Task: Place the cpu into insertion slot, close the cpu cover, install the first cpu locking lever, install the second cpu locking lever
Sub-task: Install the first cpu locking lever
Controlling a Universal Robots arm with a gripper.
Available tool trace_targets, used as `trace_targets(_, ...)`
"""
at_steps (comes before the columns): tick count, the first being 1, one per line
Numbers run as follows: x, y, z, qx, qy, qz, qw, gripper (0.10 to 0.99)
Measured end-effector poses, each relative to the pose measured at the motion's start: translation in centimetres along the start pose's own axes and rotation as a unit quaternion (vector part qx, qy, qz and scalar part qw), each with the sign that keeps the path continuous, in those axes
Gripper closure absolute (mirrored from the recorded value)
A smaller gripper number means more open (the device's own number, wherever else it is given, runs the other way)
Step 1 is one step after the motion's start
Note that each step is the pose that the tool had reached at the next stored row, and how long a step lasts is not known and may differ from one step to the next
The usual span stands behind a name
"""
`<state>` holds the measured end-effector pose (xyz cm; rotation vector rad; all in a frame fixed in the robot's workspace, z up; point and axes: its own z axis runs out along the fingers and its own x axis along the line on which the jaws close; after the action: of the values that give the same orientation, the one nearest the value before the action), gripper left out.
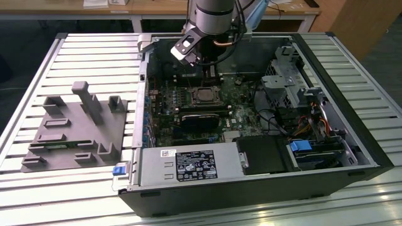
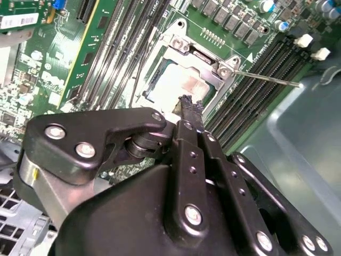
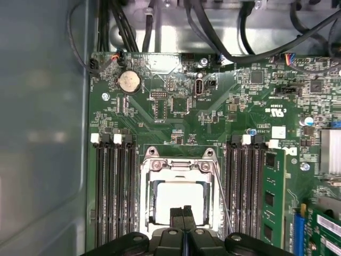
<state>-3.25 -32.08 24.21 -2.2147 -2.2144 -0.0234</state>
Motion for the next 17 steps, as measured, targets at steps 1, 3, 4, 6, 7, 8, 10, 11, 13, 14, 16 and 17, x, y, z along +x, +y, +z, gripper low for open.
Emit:
trace_targets(1, 0.00, 0.00, -0.24, -0.0001, 0.0001, 0.000, 1.0000, 0.980)
trace_targets(3, 0.01, 0.00, -0.72, -0.0001, 0.0000, 0.000, 1.0000, 0.980)
trace_targets(4, 0.02, 0.01, -0.96, -0.0003, 0.0000, 0.000, 1.0000, 0.980)
trace_targets(6, 0.03, 0.01, -1.46, -0.0003, 0.0001, 0.000, 1.0000, 0.980)
trace_targets(7, 0.03, 0.01, -1.72, -0.0004, 0.0000, 0.000, 1.0000, 0.980)
trace_targets(8, 0.04, 0.01, -1.98, -0.0004, 0.0000, 0.000, 1.0000, 0.980)
trace_targets(10, 0.04, 0.01, -2.50, -0.0005, 0.0000, 0.000, 1.0000, 0.980)
trace_targets(11, 0.05, 0.01, -2.75, -0.0006, 0.0001, 0.000, 1.0000, 0.980)
trace_targets(13, 0.06, 0.01, -3.15, -0.0008, 0.0000, 0.000, 1.0000, 0.980)
trace_targets(14, 0.06, 0.01, -3.21, -0.0010, 0.0000, 0.000, 1.0000, 0.980)
trace_targets(16, 0.06, 0.01, -3.20, -0.0011, 0.0002, -0.001, 1.0000, 0.980)
trace_targets(17, 0.06, 0.01, -3.20, -0.0011, 0.0001, -0.004, 1.0000, 0.980)
